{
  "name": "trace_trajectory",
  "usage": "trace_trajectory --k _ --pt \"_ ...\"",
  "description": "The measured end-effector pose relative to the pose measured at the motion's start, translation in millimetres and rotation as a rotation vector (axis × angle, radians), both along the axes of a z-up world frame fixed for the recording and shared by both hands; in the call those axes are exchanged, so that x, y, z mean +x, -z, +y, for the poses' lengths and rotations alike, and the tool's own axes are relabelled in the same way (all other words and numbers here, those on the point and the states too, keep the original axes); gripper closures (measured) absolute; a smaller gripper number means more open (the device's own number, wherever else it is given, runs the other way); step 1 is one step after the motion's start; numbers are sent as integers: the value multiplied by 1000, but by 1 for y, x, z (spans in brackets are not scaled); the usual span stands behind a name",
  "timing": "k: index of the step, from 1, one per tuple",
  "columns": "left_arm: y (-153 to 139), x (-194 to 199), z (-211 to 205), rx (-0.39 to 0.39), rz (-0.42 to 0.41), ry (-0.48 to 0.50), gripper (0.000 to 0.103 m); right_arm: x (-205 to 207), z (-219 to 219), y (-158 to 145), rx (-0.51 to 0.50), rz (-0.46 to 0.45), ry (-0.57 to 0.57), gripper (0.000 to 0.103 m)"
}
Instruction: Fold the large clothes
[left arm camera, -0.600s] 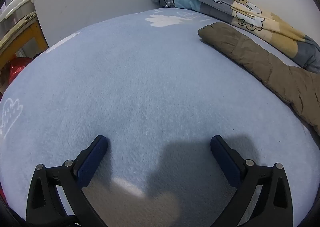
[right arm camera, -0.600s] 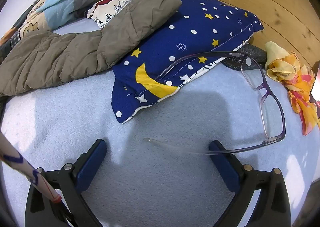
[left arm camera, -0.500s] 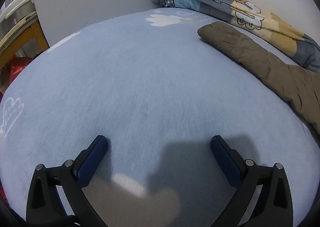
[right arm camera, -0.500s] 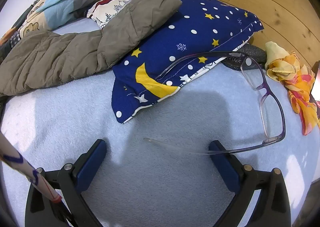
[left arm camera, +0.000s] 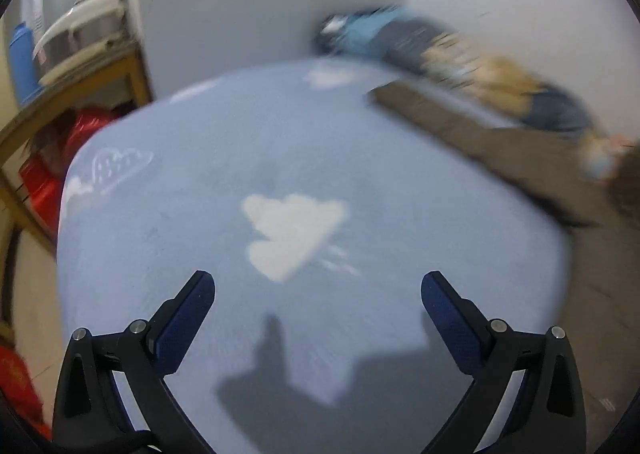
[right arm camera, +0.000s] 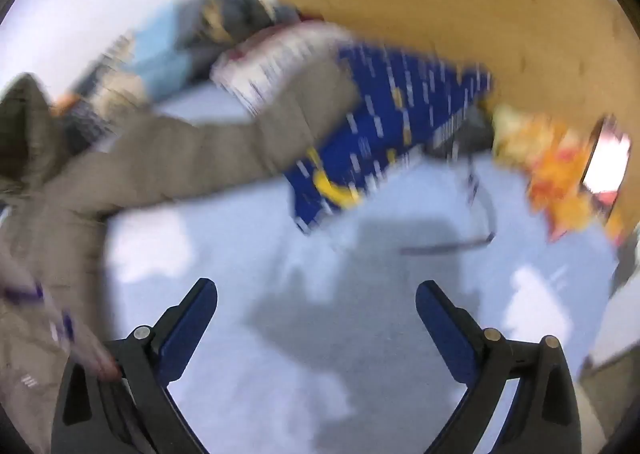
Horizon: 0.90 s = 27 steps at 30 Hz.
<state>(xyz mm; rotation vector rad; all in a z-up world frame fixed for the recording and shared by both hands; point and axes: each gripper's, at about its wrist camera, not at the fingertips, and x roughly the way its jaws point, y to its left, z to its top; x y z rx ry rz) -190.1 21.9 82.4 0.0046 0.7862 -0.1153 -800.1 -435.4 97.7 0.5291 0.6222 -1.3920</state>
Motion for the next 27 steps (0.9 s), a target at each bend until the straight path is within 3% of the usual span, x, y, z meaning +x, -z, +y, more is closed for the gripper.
trace_trajectory --k 5,8,12,15,19,27 --pt "-82 -100 -23 -65 -140 255 0 40 96 -94 -152 -116 -140 1" --pt "-119 -155 -36 -76 -196 393 0 69 158 -122 -187 -213 -245 0" --pt "-161 -217 -46 -101 -252 498 0 118 232 -136 -169 -241 -382 0" --pt "-169 -252 -47 -99 -278 533 0 142 283 -142 -199 -181 -437 0" --pt "-161 -277 -39 -73 -296 551 0 140 311 -138 -222 -150 -455 0" --pt "-157 -279 -36 -40 -262 541 0 152 325 -127 -168 -127 -475 0"
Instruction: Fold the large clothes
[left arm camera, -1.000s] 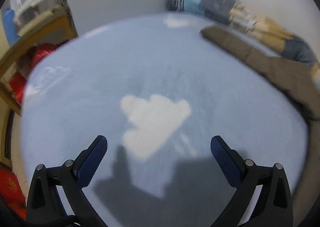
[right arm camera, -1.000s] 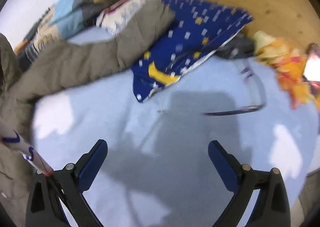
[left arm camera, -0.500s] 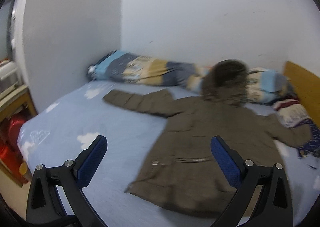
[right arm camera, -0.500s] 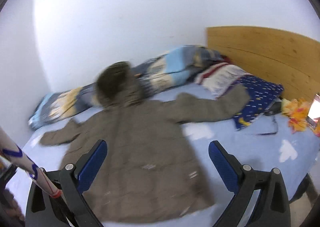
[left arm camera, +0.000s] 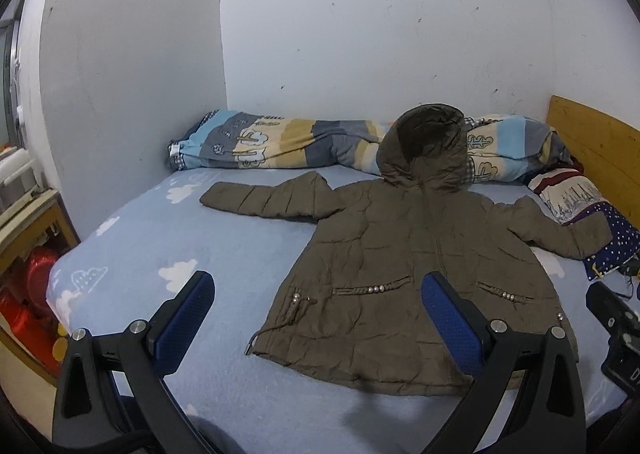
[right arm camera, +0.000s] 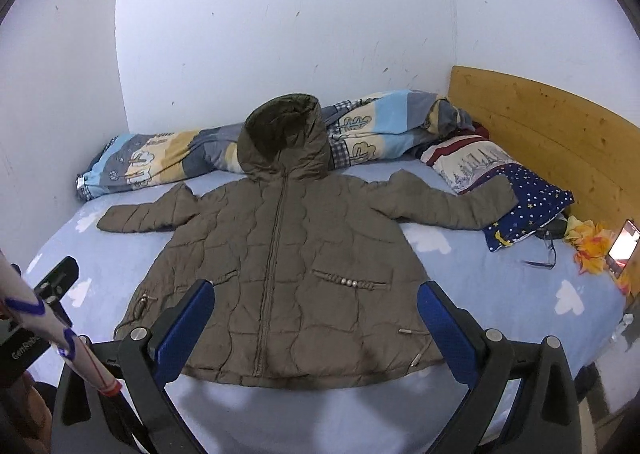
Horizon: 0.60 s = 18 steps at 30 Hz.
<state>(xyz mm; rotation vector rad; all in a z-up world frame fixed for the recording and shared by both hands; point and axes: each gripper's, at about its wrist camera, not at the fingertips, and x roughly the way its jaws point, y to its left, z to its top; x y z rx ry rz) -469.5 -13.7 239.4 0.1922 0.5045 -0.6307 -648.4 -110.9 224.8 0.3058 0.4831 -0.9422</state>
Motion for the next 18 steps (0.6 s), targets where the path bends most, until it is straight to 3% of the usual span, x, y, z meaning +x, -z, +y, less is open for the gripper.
trace_trajectory --k 18 --pt "8 0 -8 47 22 15 0 9 3 6 -2 50 -11 0"
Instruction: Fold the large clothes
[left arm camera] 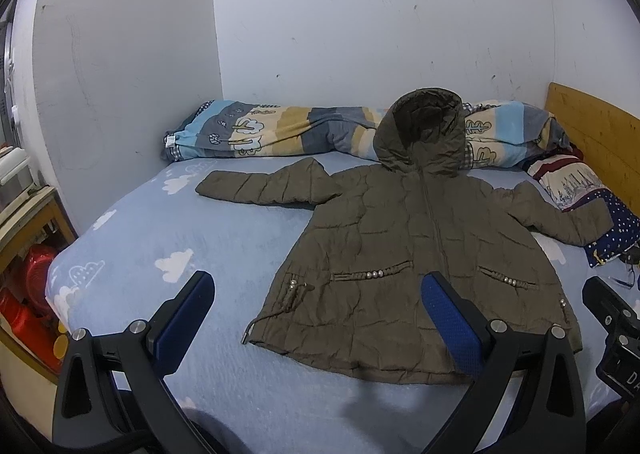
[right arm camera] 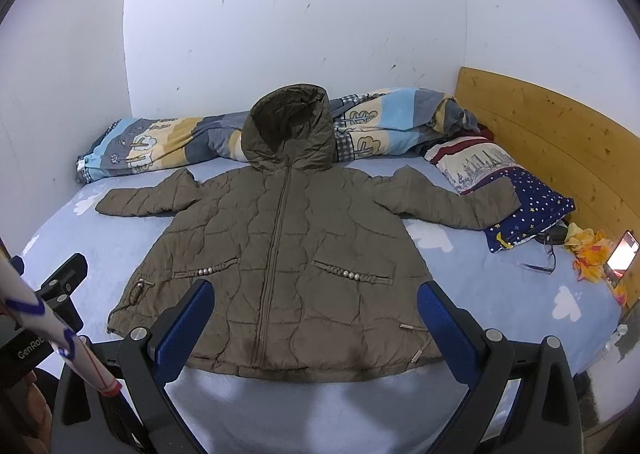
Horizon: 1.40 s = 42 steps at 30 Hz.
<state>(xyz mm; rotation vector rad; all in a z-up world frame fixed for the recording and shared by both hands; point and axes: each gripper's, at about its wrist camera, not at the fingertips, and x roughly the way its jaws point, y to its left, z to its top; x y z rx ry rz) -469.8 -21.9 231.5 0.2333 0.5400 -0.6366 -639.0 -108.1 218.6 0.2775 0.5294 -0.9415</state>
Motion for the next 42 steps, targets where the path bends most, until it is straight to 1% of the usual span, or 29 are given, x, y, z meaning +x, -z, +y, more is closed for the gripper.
trace_trajectory --k 13,28,33,38,42 --pt "8 -1 -1 12 4 2 0 3 0 6 14 13 -2 0" --pt "16 0 -7 46 23 14 0 5 -7 12 40 25 4 0" --pt "16 -2 -11 55 12 18 0 3 -9 13 46 21 4 0" --pt "24 -1 -22 75 13 35 0 3 -16 18 60 18 7 0" --pt "32 18 -52 92 14 76 0 1 -33 33 111 26 9 0"
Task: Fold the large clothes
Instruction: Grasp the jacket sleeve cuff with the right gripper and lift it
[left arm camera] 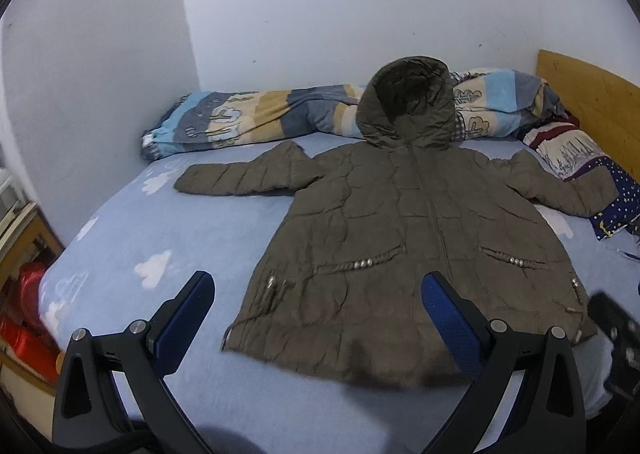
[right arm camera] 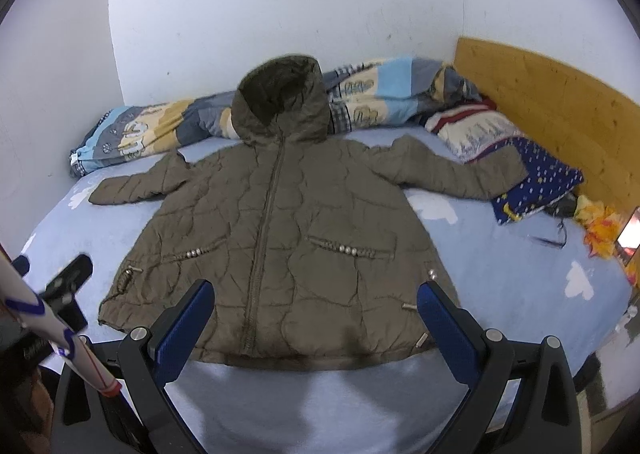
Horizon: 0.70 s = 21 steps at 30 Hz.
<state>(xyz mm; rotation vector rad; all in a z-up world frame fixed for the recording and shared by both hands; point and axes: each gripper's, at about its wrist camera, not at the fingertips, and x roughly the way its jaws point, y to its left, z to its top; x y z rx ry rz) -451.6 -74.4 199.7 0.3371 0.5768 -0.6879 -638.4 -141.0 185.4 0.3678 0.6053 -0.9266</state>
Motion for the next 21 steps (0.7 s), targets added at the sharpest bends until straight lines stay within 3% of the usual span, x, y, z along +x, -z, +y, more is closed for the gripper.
trace_trajectory --k 5,8,10,13,16,21 --pt "15 51 -72 68 12 55 0 -6 -46 20 33 52 34 0" --pt "40 82 -115 84 1 67 0 -16 -85 29 83 44 69 0" --pt "61 100 -137 146 29 44 0 -26 -112 32 113 23 98 0" --pt "70 115 -152 152 111 78 0 -41 -155 37 120 14 176 0" --pt "71 118 -158 164 78 85 0 -53 -198 44 135 12 231 0" --pt "79 126 -157 187 86 80 0 -99 -291 61 246 -129 376 4"
